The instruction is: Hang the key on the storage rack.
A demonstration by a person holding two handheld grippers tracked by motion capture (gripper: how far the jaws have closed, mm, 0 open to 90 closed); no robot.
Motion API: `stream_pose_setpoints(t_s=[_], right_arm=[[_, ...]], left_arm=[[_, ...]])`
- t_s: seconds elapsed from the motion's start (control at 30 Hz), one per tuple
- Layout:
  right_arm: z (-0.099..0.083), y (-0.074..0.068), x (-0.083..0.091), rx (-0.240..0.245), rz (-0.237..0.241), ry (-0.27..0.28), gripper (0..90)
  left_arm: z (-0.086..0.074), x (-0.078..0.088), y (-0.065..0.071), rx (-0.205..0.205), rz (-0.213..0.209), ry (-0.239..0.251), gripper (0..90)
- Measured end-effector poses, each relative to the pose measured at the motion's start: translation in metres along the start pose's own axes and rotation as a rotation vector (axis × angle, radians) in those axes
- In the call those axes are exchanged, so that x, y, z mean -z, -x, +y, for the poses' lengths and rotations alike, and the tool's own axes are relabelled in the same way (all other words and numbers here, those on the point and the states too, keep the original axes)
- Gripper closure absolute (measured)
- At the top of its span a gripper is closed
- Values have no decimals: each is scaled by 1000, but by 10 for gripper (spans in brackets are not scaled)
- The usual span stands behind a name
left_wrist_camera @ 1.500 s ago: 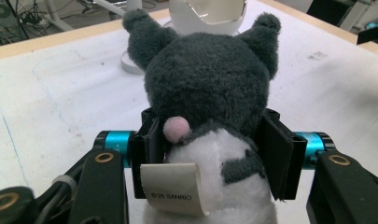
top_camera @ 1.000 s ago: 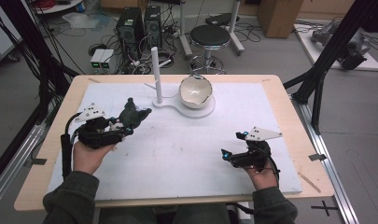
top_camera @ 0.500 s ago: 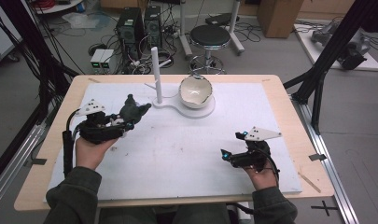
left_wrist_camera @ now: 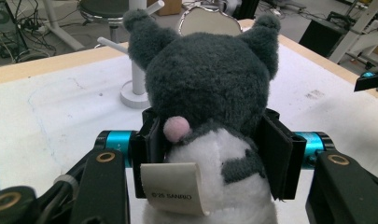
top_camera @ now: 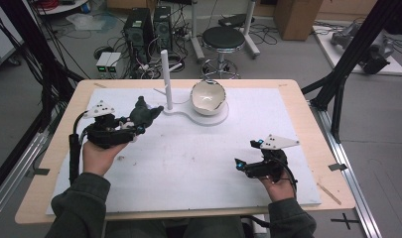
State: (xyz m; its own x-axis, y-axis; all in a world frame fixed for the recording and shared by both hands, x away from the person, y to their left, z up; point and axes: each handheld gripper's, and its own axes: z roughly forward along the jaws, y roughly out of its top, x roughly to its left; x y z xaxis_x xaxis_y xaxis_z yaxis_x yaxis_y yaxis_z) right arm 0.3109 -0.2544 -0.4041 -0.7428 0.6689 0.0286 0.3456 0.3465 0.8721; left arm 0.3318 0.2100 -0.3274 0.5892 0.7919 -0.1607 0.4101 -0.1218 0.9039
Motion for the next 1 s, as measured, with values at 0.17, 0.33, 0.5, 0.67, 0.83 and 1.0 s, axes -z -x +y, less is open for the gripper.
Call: stream_pose_setpoints(t_s=[0.17,0.33,0.5,0.67,0.83,1.0], right_arm=[[0,0,0,0,-1,0,97],[0,0,0,1,-2,-3,97],[0,0,-1,5,-2,-4,97],[0,0,0,4,-2,-2,97],[0,0,0,2,-1,-2,97],[0,1,0,4,0,0,97]], left_arm=[[5,-3,0,8,-6,-3,468],[10,-5,-1,6,-6,0,468],[17,-8,-1,5,-5,6,469],[22,-9,-2,12,-5,7,469],[26,-12,-3,12,-2,7,470],[32,-15,-5,14,4,11,470]])
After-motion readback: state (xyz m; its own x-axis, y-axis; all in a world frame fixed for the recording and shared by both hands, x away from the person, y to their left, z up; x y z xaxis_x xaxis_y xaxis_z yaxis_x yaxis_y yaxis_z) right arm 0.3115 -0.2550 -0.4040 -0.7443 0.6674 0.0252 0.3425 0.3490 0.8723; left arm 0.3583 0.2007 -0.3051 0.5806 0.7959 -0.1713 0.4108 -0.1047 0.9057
